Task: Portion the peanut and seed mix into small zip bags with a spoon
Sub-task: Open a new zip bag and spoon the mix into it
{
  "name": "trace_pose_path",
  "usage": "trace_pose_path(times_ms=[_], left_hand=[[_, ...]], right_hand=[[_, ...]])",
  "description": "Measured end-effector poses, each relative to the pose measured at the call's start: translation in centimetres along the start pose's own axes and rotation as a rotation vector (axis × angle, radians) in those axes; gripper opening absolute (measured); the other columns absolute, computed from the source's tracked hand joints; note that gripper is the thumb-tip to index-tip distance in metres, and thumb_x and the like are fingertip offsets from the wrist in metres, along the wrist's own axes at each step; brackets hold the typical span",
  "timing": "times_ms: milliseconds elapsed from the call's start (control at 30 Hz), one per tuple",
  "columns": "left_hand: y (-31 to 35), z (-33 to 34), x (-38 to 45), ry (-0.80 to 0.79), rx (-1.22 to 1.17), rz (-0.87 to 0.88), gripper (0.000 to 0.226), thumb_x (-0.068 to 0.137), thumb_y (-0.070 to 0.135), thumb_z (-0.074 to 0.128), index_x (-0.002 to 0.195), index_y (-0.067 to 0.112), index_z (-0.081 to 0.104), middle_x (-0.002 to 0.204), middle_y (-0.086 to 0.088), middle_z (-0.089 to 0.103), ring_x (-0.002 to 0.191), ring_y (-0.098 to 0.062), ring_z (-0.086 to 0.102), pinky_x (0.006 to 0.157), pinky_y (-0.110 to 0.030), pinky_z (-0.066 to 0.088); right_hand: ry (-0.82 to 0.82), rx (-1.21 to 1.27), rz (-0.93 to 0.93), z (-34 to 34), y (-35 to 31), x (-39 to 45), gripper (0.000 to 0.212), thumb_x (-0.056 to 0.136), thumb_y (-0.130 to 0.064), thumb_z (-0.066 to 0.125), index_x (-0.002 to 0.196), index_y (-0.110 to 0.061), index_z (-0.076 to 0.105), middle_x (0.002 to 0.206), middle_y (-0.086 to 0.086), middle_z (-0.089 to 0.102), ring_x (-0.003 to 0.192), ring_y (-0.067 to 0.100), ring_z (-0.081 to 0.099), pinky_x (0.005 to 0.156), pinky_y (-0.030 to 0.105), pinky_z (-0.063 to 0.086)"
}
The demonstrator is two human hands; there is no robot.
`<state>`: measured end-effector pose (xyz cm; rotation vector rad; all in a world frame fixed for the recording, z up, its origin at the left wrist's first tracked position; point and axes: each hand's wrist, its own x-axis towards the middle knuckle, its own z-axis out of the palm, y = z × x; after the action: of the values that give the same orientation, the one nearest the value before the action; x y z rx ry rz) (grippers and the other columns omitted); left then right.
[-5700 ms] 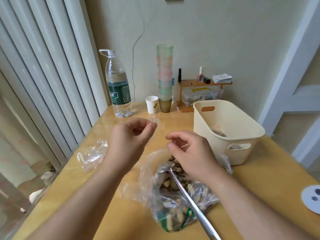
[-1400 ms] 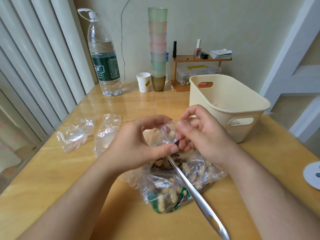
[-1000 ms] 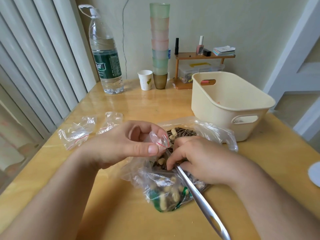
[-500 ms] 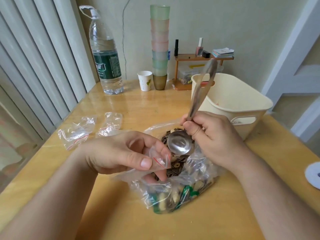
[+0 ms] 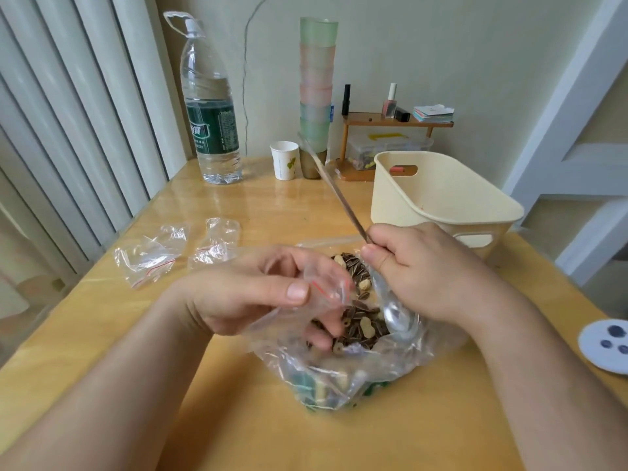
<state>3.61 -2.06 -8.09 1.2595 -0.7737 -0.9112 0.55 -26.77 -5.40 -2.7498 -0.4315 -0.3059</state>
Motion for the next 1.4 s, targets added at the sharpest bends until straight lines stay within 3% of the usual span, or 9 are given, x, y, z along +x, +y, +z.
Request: trace_pose_path(times_ms=[133,300,533,633,833,933,1100,1300,1400], left_hand=[[0.7,-1.3,-0.3,0.236,0.005,0.108,0.076,0.069,0.043,0.096,0.124,0.001,0.065,0.099,-0.018,0.07,0.091,-0.035,0.064,0.095,-0.05,0.053],[0.6,-2.1,-1.1,0.307,0.146,0.065,0.063,0.071,0.041,0.094,0.12,0.008,0.072,0.103,-0.015,0.071,0.097,-0.03,0.068,0.101,-0.055,0.055],[0.3,0.1,-0.4,0.147,0.255,-0.086,0.047,0.082,0.026,0.077,0.121,0.003,0.068,0.11,-0.009,0.075,0.103,-0.028,0.072,0.086,-0.034,0.059],[0.2,0.4,-0.5,-0.004,0.266,-0.19,0.057,0.083,0.021,0.081,0.129,-0.006,0.061,0.114,-0.013,0.073,0.106,-0.031,0.07,0.092,-0.045,0.059],[0.7,-0.2,-1.5,-0.129,0.247,-0.219,0.076,0.076,0.035,0.092,0.13,-0.007,0.059,0.12,-0.023,0.068,0.112,-0.035,0.066,0.109,-0.073,0.04],[0.9,-0.6,-1.9,-0.208,0.221,-0.19,0.072,0.079,0.034,0.09,0.131,-0.006,0.06,0.121,-0.026,0.068,0.112,-0.034,0.068,0.108,-0.067,0.045],[1.4,-0.7,-2.5,-0.318,0.046,-0.103,0.069,0.084,0.026,0.088,0.133,-0.009,0.054,0.123,-0.032,0.064,0.117,-0.04,0.066,0.105,-0.081,0.033],[1.1,-1.0,-1.5,0.043,0.227,-0.063,0.066,0.077,0.042,0.091,0.123,0.0,0.068,0.114,-0.022,0.071,0.11,-0.035,0.068,0.105,-0.063,0.05],[0.2,-0.4,-0.8,0.074,0.349,-0.17,0.051,0.077,0.032,0.086,0.118,0.006,0.072,0.106,-0.016,0.072,0.098,-0.023,0.071,0.1,-0.057,0.056]], right_hand=[[0.079,0.105,-0.056,-0.1,-1.4,-0.3,0.033,0.101,-0.052,0.043,0.082,-0.025,0.045,0.07,-0.005,0.059,0.073,0.018,0.057,0.068,0.045,0.051],[0.042,0.185,-0.005,0.8,-1.4,-2.3,0.036,0.099,-0.054,0.039,0.086,-0.022,0.052,0.074,-0.007,0.063,0.075,0.011,0.058,0.076,0.041,0.051],[-0.088,0.043,0.064,-1.0,-1.2,-3.9,0.032,0.098,-0.057,0.036,0.074,-0.036,0.042,0.071,-0.009,0.056,0.075,0.015,0.055,0.074,0.047,0.052],[-0.177,-0.006,0.109,-0.5,-1.5,-4.0,0.033,0.1,-0.057,0.039,0.078,-0.033,0.046,0.073,-0.007,0.057,0.076,0.015,0.056,0.077,0.046,0.053],[0.213,0.245,0.104,1.4,-2.2,-4.0,0.034,0.102,-0.048,0.047,0.079,-0.024,0.05,0.069,-0.007,0.06,0.067,0.01,0.053,0.065,0.034,0.046],[0.315,0.366,0.113,1.7,-2.9,-4.0,0.028,0.104,-0.044,0.047,0.082,-0.028,0.052,0.072,-0.011,0.062,0.064,0.009,0.053,0.066,0.032,0.046],[0.07,0.555,0.197,2.7,-3.5,-4.2,0.029,0.104,-0.049,0.051,0.088,-0.026,0.059,0.06,-0.005,0.063,0.053,0.008,0.053,0.059,0.035,0.047],[-0.22,0.665,0.275,3.3,-3.4,-5.6,0.035,0.106,-0.043,0.054,0.091,-0.012,0.06,0.057,-0.004,0.06,0.048,0.009,0.048,0.054,0.03,0.039],[-0.25,0.746,0.304,3.6,-3.4,-6.1,0.032,0.107,-0.039,0.055,0.098,-0.009,0.062,0.059,0.0,0.06,0.046,0.01,0.046,0.05,0.028,0.038]])
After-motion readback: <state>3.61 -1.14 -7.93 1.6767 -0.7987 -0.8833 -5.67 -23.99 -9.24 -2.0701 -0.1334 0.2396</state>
